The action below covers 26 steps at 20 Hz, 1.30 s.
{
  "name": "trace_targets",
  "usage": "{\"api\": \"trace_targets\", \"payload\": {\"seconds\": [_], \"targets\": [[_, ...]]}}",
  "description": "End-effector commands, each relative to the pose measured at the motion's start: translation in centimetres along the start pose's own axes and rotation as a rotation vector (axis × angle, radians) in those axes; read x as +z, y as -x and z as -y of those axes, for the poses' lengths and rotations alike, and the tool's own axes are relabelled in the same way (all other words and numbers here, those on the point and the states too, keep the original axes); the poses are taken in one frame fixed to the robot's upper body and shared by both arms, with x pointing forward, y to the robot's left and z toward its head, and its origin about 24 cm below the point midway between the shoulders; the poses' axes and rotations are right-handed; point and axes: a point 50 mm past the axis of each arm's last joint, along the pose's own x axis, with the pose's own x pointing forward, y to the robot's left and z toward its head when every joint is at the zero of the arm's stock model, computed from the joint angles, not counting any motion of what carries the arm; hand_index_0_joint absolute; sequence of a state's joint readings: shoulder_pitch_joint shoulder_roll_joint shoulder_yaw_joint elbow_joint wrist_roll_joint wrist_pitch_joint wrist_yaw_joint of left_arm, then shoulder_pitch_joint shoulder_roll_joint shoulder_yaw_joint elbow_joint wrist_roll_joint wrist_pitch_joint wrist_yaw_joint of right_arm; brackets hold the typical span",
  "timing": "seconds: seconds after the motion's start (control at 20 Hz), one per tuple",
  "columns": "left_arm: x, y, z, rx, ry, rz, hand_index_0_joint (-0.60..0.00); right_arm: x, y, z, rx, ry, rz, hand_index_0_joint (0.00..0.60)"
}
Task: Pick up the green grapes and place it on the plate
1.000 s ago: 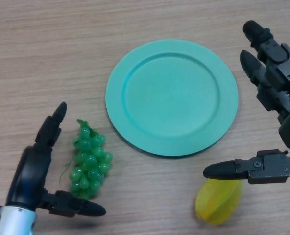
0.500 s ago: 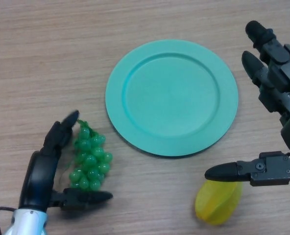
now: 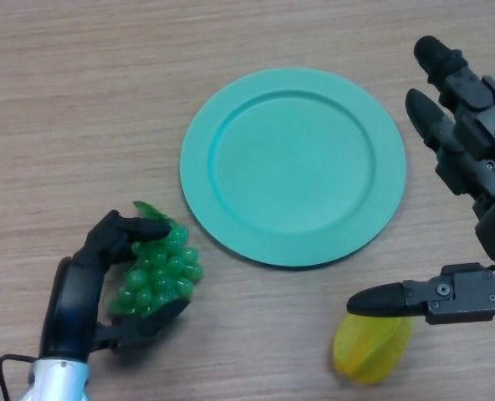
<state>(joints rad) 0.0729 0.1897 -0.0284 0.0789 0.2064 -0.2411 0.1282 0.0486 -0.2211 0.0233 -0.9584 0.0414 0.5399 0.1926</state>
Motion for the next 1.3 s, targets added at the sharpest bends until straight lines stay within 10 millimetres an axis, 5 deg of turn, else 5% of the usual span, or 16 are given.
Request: {"api": "trace_targets", "payload": {"seconds": [0.05,0.45,0.7,1.05,1.15,1.3], "targets": [[2.8,-0.3,-2.9,0.080,0.062,0.124,-0.600,2.5,0.5,0.0,0.005,0.010,0.164,0.000],[8.8,0.4,-4.4,-0.007,0.292,0.118,-0.600,2.7,0.5,-0.1,0.017,-0.012,0.157,0.000],[12.9,-1.6,-3.2,0.002,0.299,0.309,-0.600,2.9,0.5,-0.2,0.017,-0.013,0.176,0.000],[15.6,-5.0,-0.3,-0.084,0.369,0.466,-0.600,3.1,0.5,-0.3,0.008,-0.002,0.195,0.000],[15.9,-5.3,-0.2,-0.076,0.391,0.490,-0.400,3.0,0.5,-0.3,0.011,-0.002,0.192,0.000],[15.5,-5.7,1.0,-0.199,0.450,0.424,-0.008,3.0,0.5,-0.3,0.016,-0.005,0.189,0.000]]}}
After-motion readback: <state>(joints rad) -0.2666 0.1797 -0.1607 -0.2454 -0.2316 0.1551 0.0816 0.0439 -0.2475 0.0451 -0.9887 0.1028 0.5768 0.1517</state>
